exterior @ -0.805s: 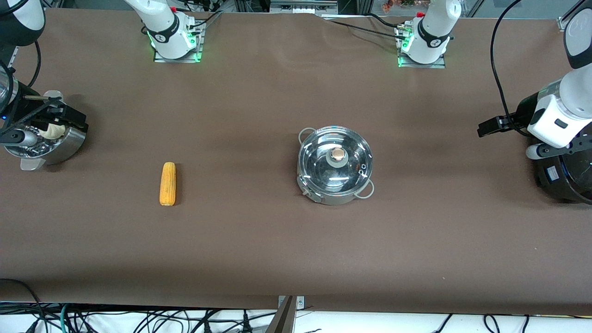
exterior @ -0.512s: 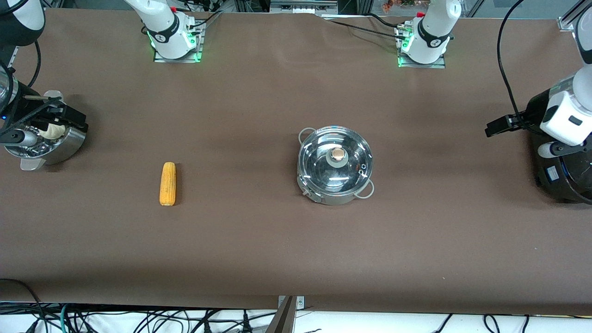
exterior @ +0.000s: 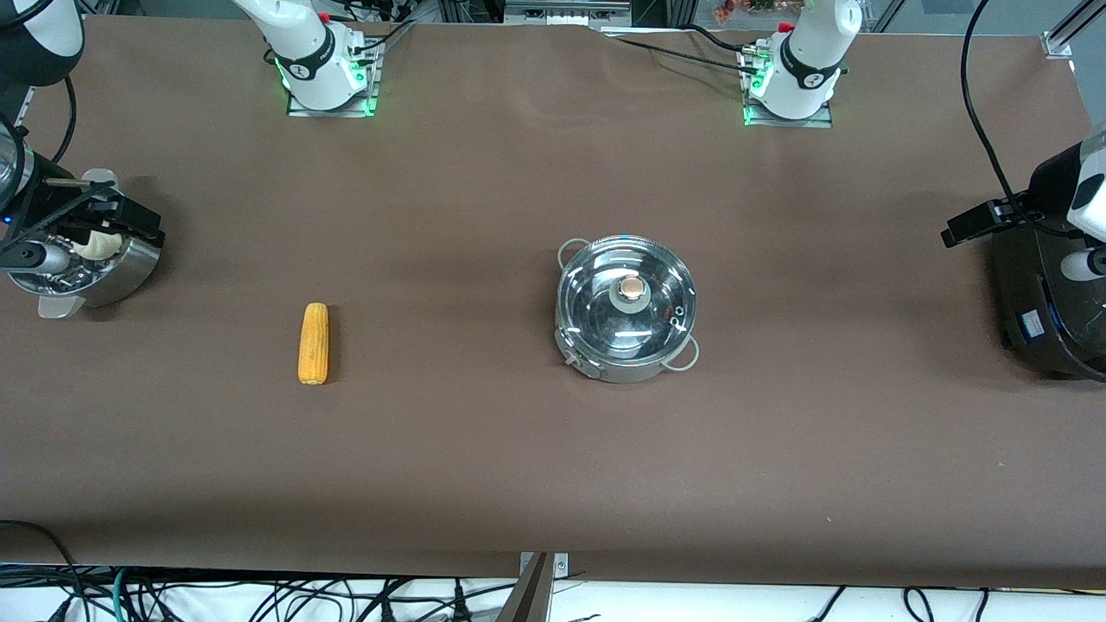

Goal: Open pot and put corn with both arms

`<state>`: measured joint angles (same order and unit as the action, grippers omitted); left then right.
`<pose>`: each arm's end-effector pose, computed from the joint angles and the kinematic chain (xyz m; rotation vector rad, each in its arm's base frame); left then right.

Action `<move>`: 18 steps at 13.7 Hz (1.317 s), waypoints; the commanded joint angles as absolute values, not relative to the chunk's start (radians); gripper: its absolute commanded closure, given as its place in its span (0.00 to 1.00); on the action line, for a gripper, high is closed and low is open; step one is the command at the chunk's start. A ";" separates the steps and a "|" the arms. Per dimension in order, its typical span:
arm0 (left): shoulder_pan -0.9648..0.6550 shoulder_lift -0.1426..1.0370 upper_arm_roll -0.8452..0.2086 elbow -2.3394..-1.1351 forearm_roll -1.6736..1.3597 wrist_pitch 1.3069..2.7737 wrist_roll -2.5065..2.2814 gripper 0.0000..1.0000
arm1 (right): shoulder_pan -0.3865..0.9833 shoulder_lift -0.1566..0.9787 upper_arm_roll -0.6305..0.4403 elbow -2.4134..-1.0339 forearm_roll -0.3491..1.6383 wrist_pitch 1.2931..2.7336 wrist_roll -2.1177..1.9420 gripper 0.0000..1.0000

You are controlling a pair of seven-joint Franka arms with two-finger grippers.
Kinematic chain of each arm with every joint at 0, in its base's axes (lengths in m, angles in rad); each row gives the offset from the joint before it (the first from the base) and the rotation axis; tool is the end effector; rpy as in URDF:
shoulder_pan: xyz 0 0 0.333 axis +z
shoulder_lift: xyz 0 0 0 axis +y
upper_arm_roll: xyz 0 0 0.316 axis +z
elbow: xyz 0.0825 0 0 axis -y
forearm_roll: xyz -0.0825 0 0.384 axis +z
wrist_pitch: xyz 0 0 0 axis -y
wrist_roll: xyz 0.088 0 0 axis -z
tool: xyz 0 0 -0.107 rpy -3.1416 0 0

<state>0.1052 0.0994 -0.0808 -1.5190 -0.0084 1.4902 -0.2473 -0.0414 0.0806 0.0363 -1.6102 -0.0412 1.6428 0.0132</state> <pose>0.5743 0.0153 0.5862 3.1042 0.4239 -0.2022 0.5815 -0.0079 0.5663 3.1023 -0.0223 -0.0741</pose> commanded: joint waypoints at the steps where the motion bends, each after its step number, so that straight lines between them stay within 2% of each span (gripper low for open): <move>1: 0.110 0.101 -0.083 -1.503 0.012 1.473 -0.209 0.00 | -0.052 0.091 0.044 -1.585 -0.038 1.631 0.002 0.00; 18: 0.112 0.103 -0.080 -1.503 0.015 1.494 -0.092 0.00 | -0.054 0.092 0.044 -1.585 -0.038 1.631 0.002 0.00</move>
<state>0.1074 0.0994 -0.0775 -1.5189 -0.0036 1.4940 -0.1168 -0.0414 0.0809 0.0363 -1.6099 -0.0412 1.6428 0.0132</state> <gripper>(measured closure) 0.000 0.000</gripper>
